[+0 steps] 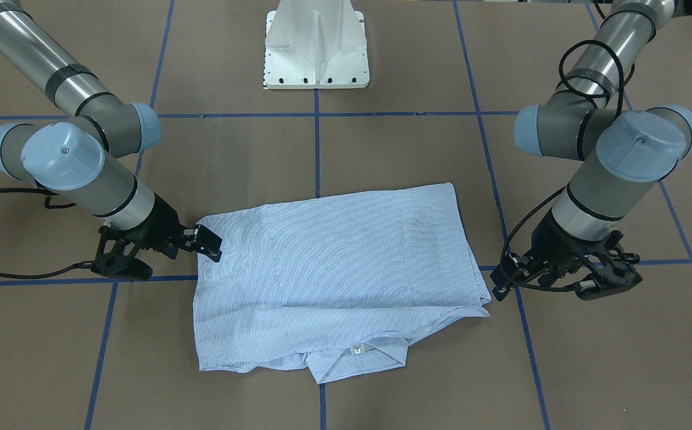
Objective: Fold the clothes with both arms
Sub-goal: 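Lower the right gripper to the folded shirt's side edge and grasp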
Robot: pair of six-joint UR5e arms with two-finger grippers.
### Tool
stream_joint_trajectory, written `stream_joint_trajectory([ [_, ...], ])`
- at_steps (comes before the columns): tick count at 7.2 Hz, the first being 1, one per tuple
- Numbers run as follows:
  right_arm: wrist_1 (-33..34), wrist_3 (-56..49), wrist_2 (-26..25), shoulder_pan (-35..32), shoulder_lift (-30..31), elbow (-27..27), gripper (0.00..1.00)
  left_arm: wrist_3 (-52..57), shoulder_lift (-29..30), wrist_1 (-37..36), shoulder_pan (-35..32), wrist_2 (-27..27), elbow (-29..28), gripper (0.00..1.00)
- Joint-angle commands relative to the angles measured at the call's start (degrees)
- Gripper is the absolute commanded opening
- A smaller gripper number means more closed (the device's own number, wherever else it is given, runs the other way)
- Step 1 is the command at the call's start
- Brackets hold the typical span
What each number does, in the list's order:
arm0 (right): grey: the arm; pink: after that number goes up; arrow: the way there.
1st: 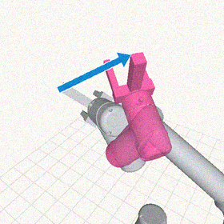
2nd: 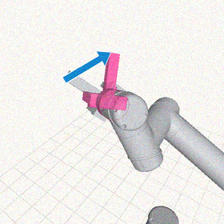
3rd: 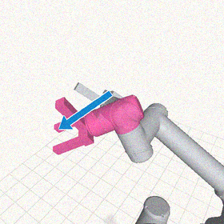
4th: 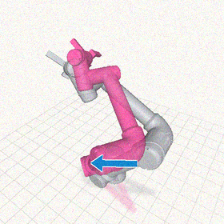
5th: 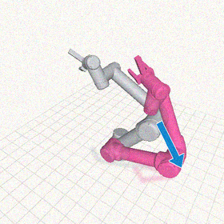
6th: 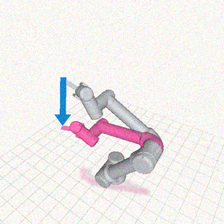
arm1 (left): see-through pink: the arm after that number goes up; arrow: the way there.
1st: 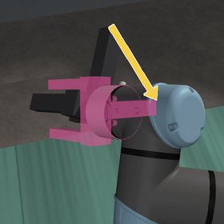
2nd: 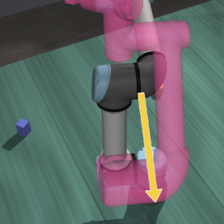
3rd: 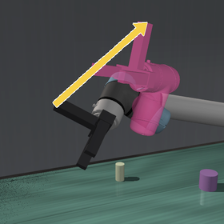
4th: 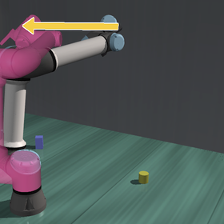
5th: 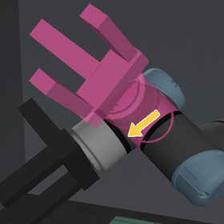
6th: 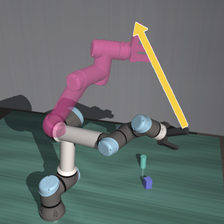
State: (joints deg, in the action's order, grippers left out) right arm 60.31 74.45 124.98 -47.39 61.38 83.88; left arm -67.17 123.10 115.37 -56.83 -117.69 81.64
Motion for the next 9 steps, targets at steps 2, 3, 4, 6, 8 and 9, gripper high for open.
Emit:
stream_joint_trajectory([
  [2, 0.07, -0.01, -1.05, 4.57, 2.61, 0.68, 0.98, -0.07, -0.05, -0.14, -0.04, 0.09, 0.54, 1.00],
  [3, 0.07, -0.01, -0.97, 4.67, 2.78, 0.76, 0.90, -0.07, -0.05, -0.14, -0.04, 0.00, 0.54, 1.00],
  [4, 0.07, -0.01, -0.88, 4.67, 2.96, 0.76, 0.83, -0.07, -0.05, -0.14, -0.04, 0.09, 0.54, 1.00],
  [6, 0.07, -0.01, -0.79, 4.50, 2.87, 0.94, 0.39, -0.16, -0.05, -0.14, -0.04, 0.09, 0.63, 1.00],
  [8, 0.07, -0.01, -0.88, 4.32, 3.14, 1.20, 0.00, -0.16, -0.05, -0.14, -0.04, 0.09, 0.63, 1.00],
  [9, 0.07, -0.09, -0.53, 4.23, 3.14, 1.29, 0.00, -0.16, -0.05, -0.14, -0.04, 0.18, 0.63, 1.00],
])
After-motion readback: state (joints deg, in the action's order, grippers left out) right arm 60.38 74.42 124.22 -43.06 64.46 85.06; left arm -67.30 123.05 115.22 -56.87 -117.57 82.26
